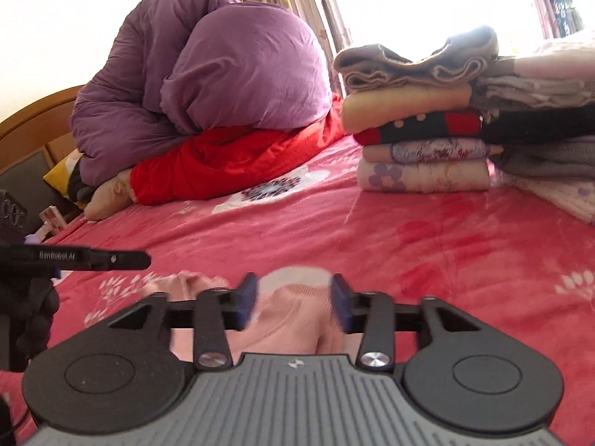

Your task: Fold clothes

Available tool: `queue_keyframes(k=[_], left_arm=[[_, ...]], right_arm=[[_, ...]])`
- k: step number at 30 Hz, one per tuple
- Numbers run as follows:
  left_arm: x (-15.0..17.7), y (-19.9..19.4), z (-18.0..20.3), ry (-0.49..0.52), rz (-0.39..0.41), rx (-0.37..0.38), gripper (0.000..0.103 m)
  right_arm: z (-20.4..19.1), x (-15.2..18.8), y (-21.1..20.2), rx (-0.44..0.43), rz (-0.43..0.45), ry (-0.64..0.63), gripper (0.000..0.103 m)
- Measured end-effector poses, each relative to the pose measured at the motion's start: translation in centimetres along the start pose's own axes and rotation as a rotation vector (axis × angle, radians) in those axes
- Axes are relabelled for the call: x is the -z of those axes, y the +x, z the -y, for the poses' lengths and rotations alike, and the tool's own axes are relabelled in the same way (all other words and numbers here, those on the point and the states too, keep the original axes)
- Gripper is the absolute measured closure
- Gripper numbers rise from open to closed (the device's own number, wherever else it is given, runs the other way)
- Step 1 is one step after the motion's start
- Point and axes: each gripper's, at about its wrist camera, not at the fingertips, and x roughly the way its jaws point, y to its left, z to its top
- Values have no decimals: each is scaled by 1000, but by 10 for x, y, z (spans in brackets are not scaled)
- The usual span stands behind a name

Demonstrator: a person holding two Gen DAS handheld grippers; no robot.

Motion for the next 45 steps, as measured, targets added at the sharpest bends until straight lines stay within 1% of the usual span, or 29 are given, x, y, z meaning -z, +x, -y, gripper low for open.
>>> queue_keyframes(k=[1, 2, 3, 4, 5, 6, 7, 9, 12, 14, 15, 17, 18, 20, 21, 24, 26, 27, 29, 30, 32, 34, 36, 37, 38, 40, 42, 44, 45], left_arm=[[3, 6, 0, -2, -19, -9, 61], [6, 10, 1, -2, -30, -19, 64], [8, 14, 2, 0, -33, -31, 72], [9, 16, 2, 4, -32, -38, 83], [10, 16, 2, 4, -21, -43, 93], [9, 14, 0, -5, -1, -40, 94], [7, 11, -2, -21, 20, -30, 96], [2, 6, -4, -36, 68, -5, 96], [-3, 8, -7, -38, 107, -2, 97], [-3, 17, -12, -45, 85, -26, 97], [-3, 21, -14, -48, 75, -35, 97], [0, 28, -16, -44, 51, -33, 96], [0, 30, -15, -40, 47, -48, 94], [0, 28, -14, -35, 56, -67, 91], [0, 25, -14, -33, 63, -76, 91], [-3, 10, -8, -13, 128, -74, 91], [-4, 7, -2, 30, 156, -49, 91], [-4, 7, 2, 58, 164, -36, 91], [-3, 8, 10, 109, 175, -15, 91], [-2, 14, 11, 119, 164, -24, 91], [0, 24, 9, 118, 128, -41, 91], [3, 38, 5, 113, 69, -73, 91], [6, 49, 0, 93, 21, -100, 91], [5, 50, -2, 71, 26, -91, 91], [5, 50, 0, 75, 29, -90, 91], [4, 43, 7, 118, 47, -85, 91], [4, 29, 21, 173, 62, -51, 87], [7, 15, 36, 254, 58, -18, 71], [11, 8, 45, 304, 49, -8, 70]], right_arm=[[1, 5, -1, -8, -23, 16, 36], [3, 10, 1, -16, -43, 32, 36], [4, 14, 4, -22, -57, 47, 43], [6, 17, 8, -32, -68, 63, 57], [7, 18, 13, -43, -78, 79, 64], [9, 19, 18, -47, -91, 94, 73], [11, 20, 22, -44, -97, 104, 85], [12, 19, 21, -46, -70, 118, 95], [9, 10, 12, -38, 15, 101, 95], [9, 4, 13, -40, 63, 86, 95], [9, 1, 18, -28, 62, 78, 94], [10, 2, 32, 31, 25, 53, 81], [13, 6, 38, 61, 5, 48, 72], [17, 11, 42, 87, -13, 65, 70], [16, 12, 40, 100, -9, 56, 64], [11, 10, 32, 138, 22, 15, 59], [14, 9, 25, 138, 52, 50, 59], [11, 9, 21, 138, 69, 28, 59], [-1, 7, 18, 127, 94, -76, 59], [-7, 6, 18, 108, 103, -116, 60], [-12, 6, 24, 78, 103, -132, 60], [-9, 8, 36, 71, 67, -113, 60], [2, 15, 52, 74, -20, -63, 60], [9, 19, 57, 61, -45, -17, 59], [16, 20, 59, 46, -52, 31, 59], [26, 22, 60, 24, -62, 101, 59], [22, 19, 52, 44, -37, 88, 59], [8, 13, 34, 74, 14, 12, 59], [0, 11, 23, 59, 39, -40, 59]])
